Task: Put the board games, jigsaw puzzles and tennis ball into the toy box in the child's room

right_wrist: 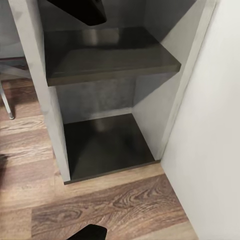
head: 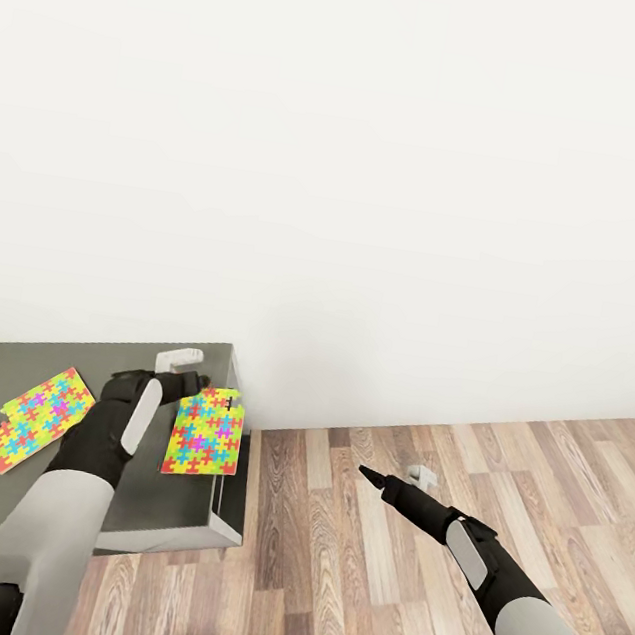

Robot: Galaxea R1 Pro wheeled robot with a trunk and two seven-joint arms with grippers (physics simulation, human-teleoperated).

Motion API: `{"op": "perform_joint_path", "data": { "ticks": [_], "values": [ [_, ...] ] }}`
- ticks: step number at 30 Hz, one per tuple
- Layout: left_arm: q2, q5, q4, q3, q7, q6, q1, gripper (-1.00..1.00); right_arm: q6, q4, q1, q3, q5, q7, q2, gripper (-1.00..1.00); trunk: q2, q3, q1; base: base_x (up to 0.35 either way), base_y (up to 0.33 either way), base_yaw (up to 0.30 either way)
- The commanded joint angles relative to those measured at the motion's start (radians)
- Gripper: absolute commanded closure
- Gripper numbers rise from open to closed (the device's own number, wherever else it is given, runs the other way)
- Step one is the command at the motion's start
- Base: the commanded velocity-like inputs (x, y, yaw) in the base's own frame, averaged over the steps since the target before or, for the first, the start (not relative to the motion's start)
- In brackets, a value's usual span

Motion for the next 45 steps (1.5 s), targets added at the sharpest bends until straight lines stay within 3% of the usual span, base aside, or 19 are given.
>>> {"op": "perform_joint_path", "data": {
  "ticks": [1,12,23,29,36,41,44,45],
  "values": [
    [-0.001,0.011,-0.017,0.007,0.008,0.008,0.0,-1.0,0.006,-0.001,-0.001,0.005,-0.01,0.0,-0.001,-1.0,-0.002,-0.001,0.001,0.0,0.0,0.0],
    [0.001,0.012,-0.064,0.028,-0.039,0.047,0.002,-1.0,0.006,-0.001,-0.001,0.005,-0.01,0.0,-0.001,-1.0,-0.002,-0.001,0.001,0.0,0.0,0.0],
    [0.03,0.012,-0.134,0.028,-0.16,0.197,0.004,-1.0,-0.074,0.0,-0.001,0.005,-0.013,0.0,-0.001,-1.0,-0.002,-0.001,0.001,0.0,0.0,0.0],
    [0.035,0.012,-0.194,0.028,-0.228,0.289,0.006,-1.0,-0.08,0.0,-0.001,0.007,-0.012,-0.001,-0.001,-1.0,-0.002,-0.001,0.001,0.0,0.0,0.0],
    [0.061,0.017,-0.256,0.04,-0.291,0.324,0.01,-1.0,-0.079,0.0,-0.001,0.008,-0.015,-0.001,-0.001,-1.0,-0.002,-0.001,0.001,0.0,0.0,0.0],
    [0.081,0.053,-0.266,0.069,-0.354,0.324,0.01,-1.0,-0.079,0.0,-0.001,0.008,-0.016,0.0,-0.002,-1.0,-0.002,-0.001,0.001,0.0,0.0,0.0],
    [0.112,0.095,-0.267,0.08,-0.408,0.324,0.011,-1.0,-0.078,0.0,-0.001,0.007,-0.019,0.001,-0.002,-1.0,-0.002,-0.001,0.001,0.0,0.0,0.0],
    [0.134,0.122,-0.267,0.082,-0.44,0.324,0.011,-1.0,-0.078,0.0,-0.001,0.007,-0.021,0.001,-0.002,-1.0,-0.002,-0.001,0.001,0.0,0.0,0.0]
  ]
}}
